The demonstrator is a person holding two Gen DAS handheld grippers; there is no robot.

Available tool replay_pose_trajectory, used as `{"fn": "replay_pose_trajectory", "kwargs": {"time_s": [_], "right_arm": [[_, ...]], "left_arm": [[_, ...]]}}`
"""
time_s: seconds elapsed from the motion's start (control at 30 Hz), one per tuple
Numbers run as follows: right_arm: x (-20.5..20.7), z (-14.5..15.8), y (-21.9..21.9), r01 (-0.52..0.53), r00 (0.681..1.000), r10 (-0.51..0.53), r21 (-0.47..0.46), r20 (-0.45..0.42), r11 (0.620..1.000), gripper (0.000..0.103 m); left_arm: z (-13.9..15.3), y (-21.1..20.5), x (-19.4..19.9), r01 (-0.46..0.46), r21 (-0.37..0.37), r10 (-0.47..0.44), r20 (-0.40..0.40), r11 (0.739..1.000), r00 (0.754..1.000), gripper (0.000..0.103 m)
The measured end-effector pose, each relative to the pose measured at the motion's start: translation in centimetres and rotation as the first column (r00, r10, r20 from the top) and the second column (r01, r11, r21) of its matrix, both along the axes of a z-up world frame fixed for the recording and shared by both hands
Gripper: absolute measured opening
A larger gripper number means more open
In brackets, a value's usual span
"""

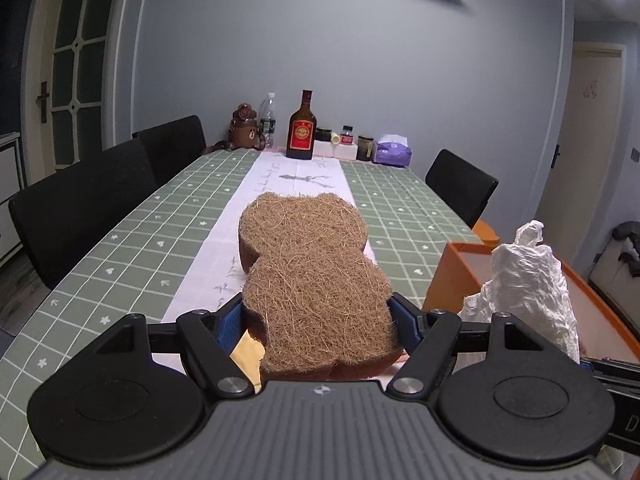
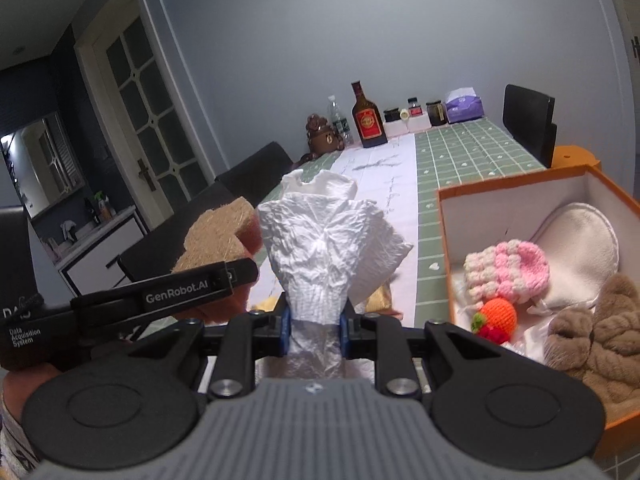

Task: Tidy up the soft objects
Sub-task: 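Lift the sponge with the left tool while the right tool holds the tissue above the box, then lower the white tissue into the orange box and open the right tool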

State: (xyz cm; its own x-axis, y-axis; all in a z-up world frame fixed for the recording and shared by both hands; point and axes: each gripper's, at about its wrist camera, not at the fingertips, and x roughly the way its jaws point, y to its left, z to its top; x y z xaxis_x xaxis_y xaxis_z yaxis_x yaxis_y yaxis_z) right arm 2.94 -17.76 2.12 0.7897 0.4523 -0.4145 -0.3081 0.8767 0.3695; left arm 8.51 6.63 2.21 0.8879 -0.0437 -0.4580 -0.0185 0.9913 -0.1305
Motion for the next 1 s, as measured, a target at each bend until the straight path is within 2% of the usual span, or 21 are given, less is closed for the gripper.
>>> {"fn": "replay_pose_trajectory", "kwargs": {"time_s": [0.3, 0.43, 0.7, 0.8, 1.0], "right_arm": [[0.7, 2.5, -4.9, 0.079, 0.995, -0.078, -0.011, 0.056, 0.997, 0.022], [1.8, 2.6, -7.9, 0.129, 0.991, -0.128, -0.058, 0.033, 0.99, 0.022], [5.7, 2.8, -13.4, 0.209, 0.977, -0.215, -0.202, -0.006, 0.957, 0.022], [8.1, 2.6, -14.7, 0.19, 0.979, -0.203, -0.24, -0.032, 0.952, 0.022], [13.4, 0.6, -16.3, 0.073, 0.984, -0.113, -0.266, -0.139, 0.961, 0.022]], "left_arm": [[2.4, -4.4, 1.6, 0.057, -0.021, -0.056, 0.059, 0.998, 0.997, 0.085], [2.4, -6.6, 2.7, 0.08, -0.064, -0.076, 0.064, 0.995, 0.995, 0.085], [0.9, -11.2, 5.1, 0.17, -0.045, -0.169, 0.027, 0.984, 0.985, 0.085], [0.2, -12.4, 5.5, 0.184, -0.034, -0.184, 0.009, 0.982, 0.983, 0.085], [-0.4, -13.1, 6.2, 0.174, -0.025, -0.174, -0.016, 0.985, 0.985, 0.085]]}}
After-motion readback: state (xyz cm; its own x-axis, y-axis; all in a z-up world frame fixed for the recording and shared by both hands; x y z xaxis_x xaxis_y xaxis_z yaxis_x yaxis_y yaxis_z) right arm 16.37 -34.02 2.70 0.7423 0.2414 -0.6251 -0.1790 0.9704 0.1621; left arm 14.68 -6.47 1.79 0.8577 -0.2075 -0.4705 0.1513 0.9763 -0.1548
